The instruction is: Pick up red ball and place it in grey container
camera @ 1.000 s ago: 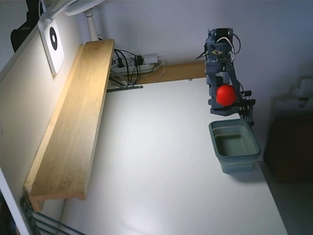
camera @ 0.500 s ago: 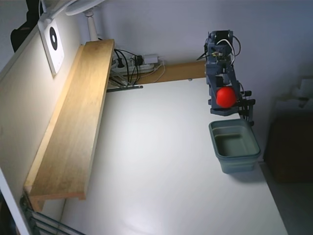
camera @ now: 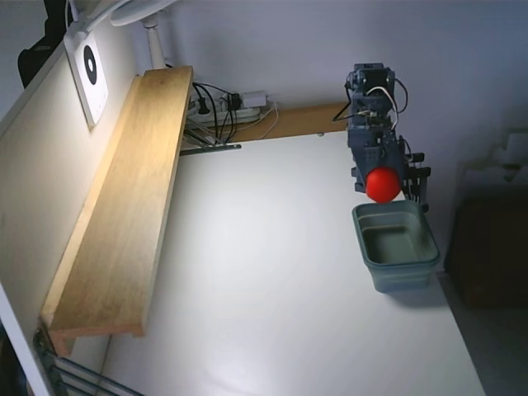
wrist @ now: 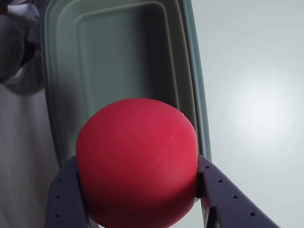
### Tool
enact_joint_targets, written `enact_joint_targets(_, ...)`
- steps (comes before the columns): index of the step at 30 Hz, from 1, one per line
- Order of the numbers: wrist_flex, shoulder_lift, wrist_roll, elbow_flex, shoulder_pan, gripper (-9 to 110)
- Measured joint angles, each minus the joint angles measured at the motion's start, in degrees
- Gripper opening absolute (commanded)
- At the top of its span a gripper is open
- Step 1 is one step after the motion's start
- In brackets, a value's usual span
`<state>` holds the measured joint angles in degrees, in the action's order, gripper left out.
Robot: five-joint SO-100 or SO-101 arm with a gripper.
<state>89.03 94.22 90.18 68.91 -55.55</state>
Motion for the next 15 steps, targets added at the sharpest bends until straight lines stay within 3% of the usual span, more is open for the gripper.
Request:
enact_joint_targets(13,-0.26,-8.61,0.00,-8.79,0.00,23)
enact_joint_targets(14,-0.26,-8.61,0.00,-8.79,0.00,38)
enact_joint_targets(15,-0.26,-8.61,0.00,-8.79,0.00,38)
